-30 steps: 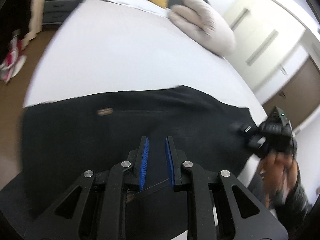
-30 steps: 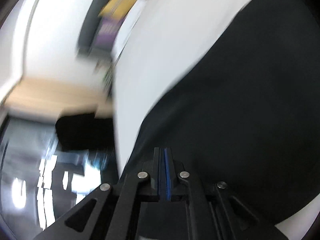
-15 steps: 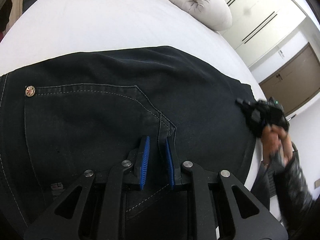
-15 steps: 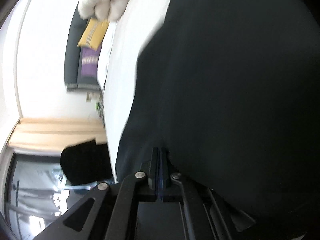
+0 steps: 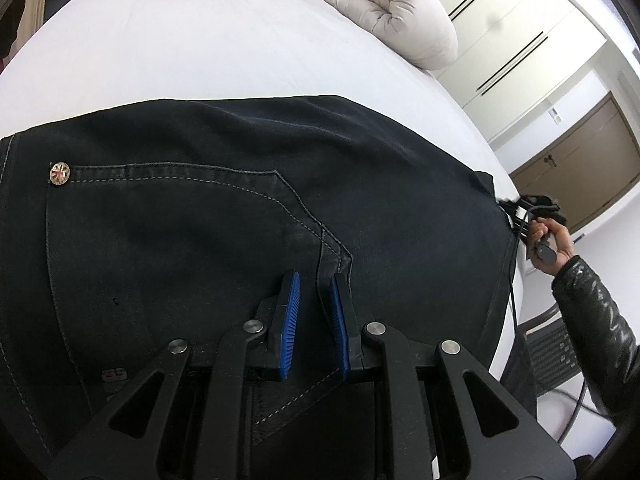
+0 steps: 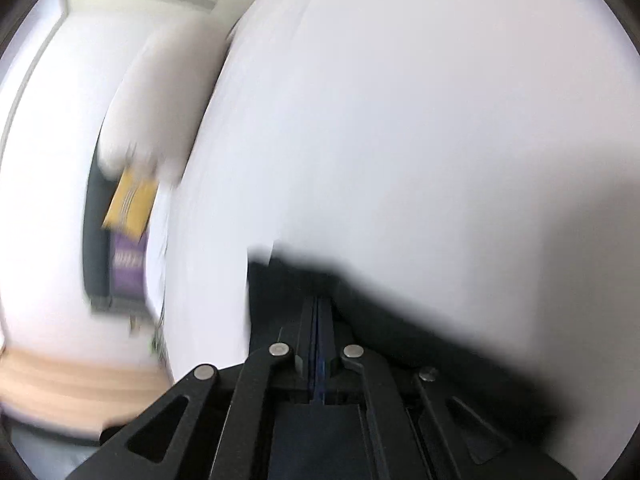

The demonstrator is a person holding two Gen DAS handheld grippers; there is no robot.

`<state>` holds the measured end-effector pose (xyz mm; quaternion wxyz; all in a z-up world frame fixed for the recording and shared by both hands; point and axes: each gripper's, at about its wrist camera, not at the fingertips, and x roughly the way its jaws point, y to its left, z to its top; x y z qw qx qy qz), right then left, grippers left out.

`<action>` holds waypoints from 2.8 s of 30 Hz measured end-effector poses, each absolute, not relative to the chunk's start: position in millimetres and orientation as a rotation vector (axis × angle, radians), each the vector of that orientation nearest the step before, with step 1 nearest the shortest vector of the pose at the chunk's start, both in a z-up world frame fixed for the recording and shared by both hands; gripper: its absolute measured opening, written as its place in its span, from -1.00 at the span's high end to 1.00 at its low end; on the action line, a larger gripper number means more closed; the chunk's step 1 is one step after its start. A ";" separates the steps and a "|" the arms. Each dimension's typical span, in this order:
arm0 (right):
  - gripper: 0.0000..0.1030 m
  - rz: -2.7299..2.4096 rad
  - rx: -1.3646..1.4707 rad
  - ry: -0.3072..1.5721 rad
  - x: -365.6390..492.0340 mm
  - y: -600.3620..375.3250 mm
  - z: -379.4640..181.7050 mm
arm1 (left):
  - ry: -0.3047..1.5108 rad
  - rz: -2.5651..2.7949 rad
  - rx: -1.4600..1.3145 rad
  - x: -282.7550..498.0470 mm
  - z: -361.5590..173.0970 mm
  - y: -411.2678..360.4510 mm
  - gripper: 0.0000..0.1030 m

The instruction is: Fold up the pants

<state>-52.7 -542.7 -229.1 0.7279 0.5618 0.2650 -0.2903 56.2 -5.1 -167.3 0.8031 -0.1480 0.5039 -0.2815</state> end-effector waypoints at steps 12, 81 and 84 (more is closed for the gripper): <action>0.14 0.064 1.173 0.817 39.7 -340.9 -222.1 | 1.068 -0.659 -0.263 79.0 -110.4 -74.5 0.68; 0.49 -0.302 1.431 0.509 -110.2 -636.0 -237.5 | 1.200 -0.706 -0.422 101.5 -168.9 -146.7 0.68; 0.74 -0.300 1.423 0.523 -103.8 -641.6 -241.0 | 1.199 -0.712 -0.436 97.1 -173.0 -147.8 0.68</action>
